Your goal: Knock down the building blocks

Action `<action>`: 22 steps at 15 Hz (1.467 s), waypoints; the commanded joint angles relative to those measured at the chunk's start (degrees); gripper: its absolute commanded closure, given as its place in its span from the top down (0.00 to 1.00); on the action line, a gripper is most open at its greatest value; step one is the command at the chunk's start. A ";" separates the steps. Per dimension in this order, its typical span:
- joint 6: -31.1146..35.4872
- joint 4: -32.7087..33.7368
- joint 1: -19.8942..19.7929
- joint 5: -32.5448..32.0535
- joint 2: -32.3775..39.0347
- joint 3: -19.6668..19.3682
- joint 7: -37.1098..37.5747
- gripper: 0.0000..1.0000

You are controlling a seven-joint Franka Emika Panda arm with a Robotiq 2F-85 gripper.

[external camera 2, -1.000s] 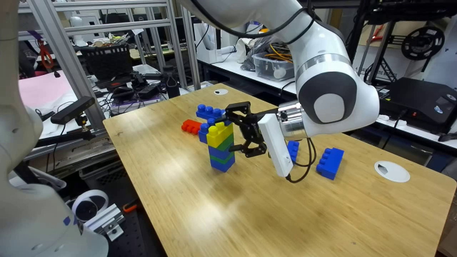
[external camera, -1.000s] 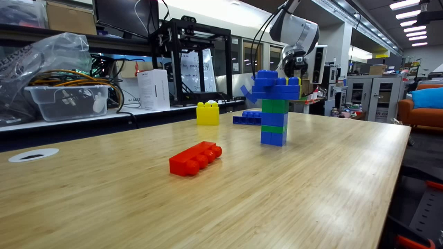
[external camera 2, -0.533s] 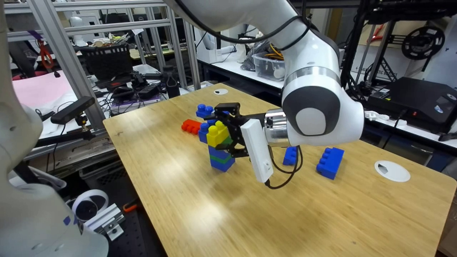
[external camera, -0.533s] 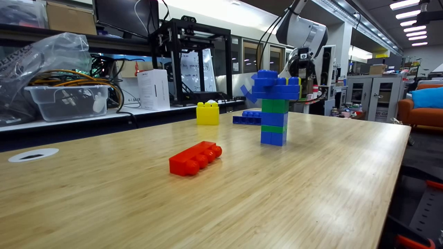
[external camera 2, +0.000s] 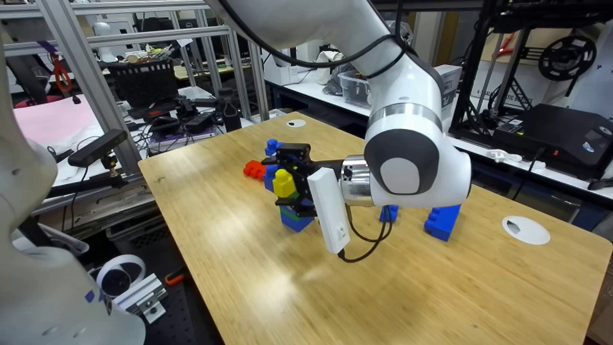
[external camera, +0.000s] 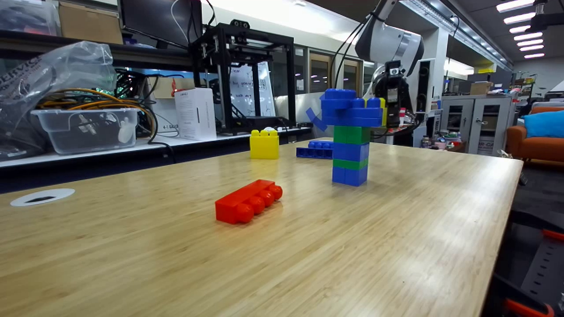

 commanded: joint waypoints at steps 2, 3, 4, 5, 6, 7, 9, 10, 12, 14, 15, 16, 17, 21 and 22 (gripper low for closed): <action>2.17 -2.94 0.63 1.69 -1.78 -1.45 -0.97 1.00; 2.25 -3.14 0.62 1.96 -1.71 -1.57 -0.96 1.00; 2.18 -3.16 0.55 2.28 -1.51 -1.71 -0.97 1.00; 2.40 -3.29 0.58 2.60 -1.42 -1.84 -0.87 1.00; 2.52 -3.20 0.59 3.00 -1.12 -1.94 -0.80 1.00; 2.78 -3.20 0.59 3.62 -0.95 -1.99 -0.76 1.00; 3.07 -2.97 0.53 5.11 -0.39 -2.06 -0.63 1.00; 3.33 -2.90 0.56 5.80 -0.12 -2.08 -0.57 1.00; 3.99 -2.95 0.66 6.78 0.20 -2.11 -0.45 1.00; 4.31 -2.94 0.73 7.45 0.58 -2.11 -0.46 1.00; 4.36 -2.89 0.76 7.71 0.80 -2.10 -0.48 1.00; 4.47 -2.92 0.83 7.90 1.00 -2.07 -0.48 1.00; 4.46 -2.89 0.84 8.02 1.14 -2.07 -0.49 1.00; 4.59 -2.81 1.26 8.54 1.18 -1.98 -0.24 1.00; 4.48 -2.75 1.36 8.76 1.21 -1.99 0.10 1.00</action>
